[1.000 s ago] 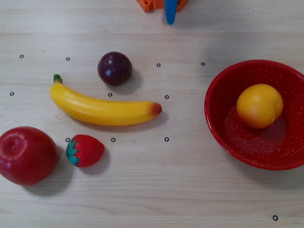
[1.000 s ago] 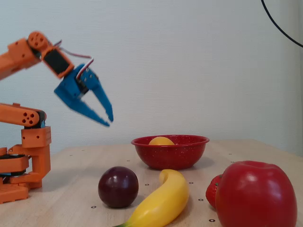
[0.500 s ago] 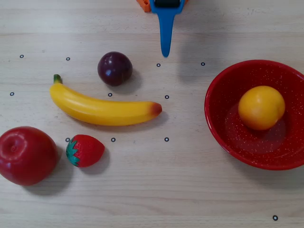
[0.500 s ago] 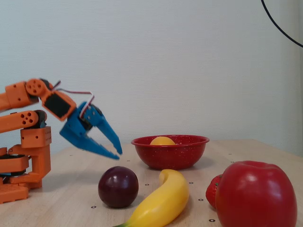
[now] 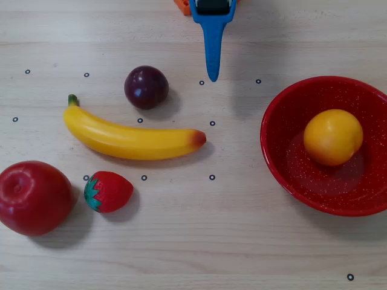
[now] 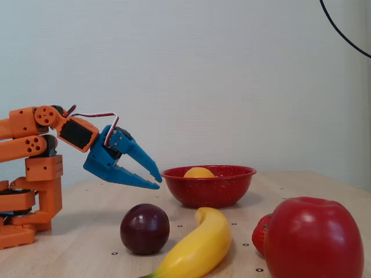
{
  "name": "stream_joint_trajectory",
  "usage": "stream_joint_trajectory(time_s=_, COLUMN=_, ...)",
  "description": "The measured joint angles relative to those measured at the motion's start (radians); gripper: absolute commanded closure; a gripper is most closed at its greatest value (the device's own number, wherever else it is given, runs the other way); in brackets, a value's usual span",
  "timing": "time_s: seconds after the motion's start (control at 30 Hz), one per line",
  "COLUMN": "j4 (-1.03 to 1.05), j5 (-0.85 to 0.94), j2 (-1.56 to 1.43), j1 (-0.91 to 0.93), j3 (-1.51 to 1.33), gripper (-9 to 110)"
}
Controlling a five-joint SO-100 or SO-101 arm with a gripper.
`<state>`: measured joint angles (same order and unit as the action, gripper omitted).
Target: Put the peach in the red bowl.
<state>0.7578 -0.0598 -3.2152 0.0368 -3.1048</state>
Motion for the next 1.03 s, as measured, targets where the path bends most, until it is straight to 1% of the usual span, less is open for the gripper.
stream_joint_trajectory(time_s=0.17, j4=0.123, j5=0.028, j2=0.0, j1=0.0, j3=-0.005, gripper=101)
stream_joint_trajectory(time_s=0.77, j4=0.123, j5=0.037, j2=0.0, j1=0.0, j3=-0.005, gripper=101)
stream_joint_trajectory(time_s=1.03, j4=0.123, j5=0.072, j2=0.0, j1=-0.026, j3=-0.006, gripper=101)
